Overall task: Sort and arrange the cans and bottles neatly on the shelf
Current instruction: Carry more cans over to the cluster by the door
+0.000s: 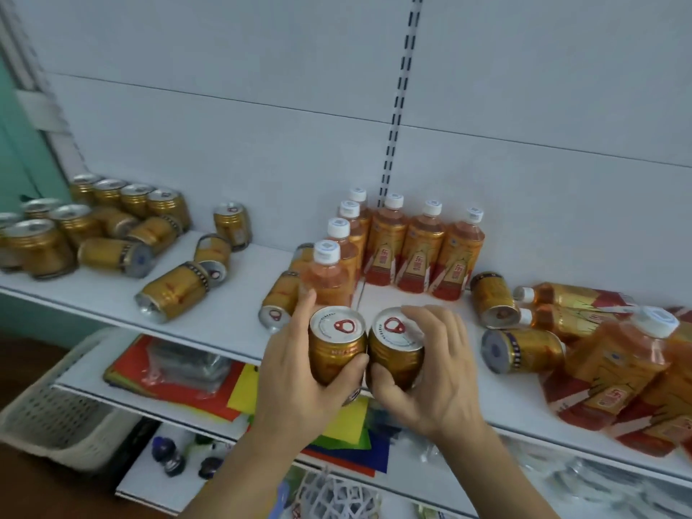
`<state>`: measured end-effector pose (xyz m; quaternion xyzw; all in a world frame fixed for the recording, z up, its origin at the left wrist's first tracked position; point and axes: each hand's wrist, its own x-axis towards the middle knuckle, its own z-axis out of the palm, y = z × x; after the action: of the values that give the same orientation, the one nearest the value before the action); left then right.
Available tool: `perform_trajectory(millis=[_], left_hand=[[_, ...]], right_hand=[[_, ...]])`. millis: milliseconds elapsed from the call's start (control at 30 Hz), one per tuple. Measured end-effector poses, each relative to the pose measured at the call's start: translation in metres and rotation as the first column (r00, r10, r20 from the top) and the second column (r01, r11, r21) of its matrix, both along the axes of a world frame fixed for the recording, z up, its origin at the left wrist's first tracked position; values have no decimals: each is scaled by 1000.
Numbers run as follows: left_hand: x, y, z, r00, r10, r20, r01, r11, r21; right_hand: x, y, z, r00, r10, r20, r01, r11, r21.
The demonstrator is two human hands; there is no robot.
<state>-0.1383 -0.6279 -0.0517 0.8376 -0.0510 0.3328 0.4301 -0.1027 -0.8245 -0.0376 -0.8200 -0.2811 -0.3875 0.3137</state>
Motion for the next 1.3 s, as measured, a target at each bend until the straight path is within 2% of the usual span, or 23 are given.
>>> perform_trajectory(millis=[300, 467, 600, 700, 933, 1067, 1200, 1300], left_hand=[[-46, 158, 16, 996, 88, 4, -88, 996, 16], [-61, 250, 19, 976, 183, -116, -183, 983, 7], [-49, 312, 20, 959, 238, -155, -239, 971, 12], [-28, 346, 19, 946, 285, -155, -282, 959, 36], [38, 402, 14, 924, 300, -238, -276, 953, 126], [69, 419, 8, 916, 284, -283, -243, 955, 173], [89, 427, -3, 916, 275, -292, -217, 952, 216], [96, 431, -9, 936, 240, -258, -174, 952, 252]], right_hand=[[-34, 166, 7, 995, 59, -81, -57, 998, 25], [-43, 261, 5, 985, 81, -152, -83, 996, -9], [-28, 323, 13, 964, 88, -253, -103, 994, -44], [-7, 361, 15, 965, 63, -256, -79, 995, -54], [58, 419, 2, 924, -71, -376, 9, 986, -165], [84, 435, -2, 913, -147, -381, 68, 974, -214], [95, 443, 3, 871, -286, -399, 114, 909, -401], [97, 446, 8, 846, -340, -410, 132, 879, -458]])
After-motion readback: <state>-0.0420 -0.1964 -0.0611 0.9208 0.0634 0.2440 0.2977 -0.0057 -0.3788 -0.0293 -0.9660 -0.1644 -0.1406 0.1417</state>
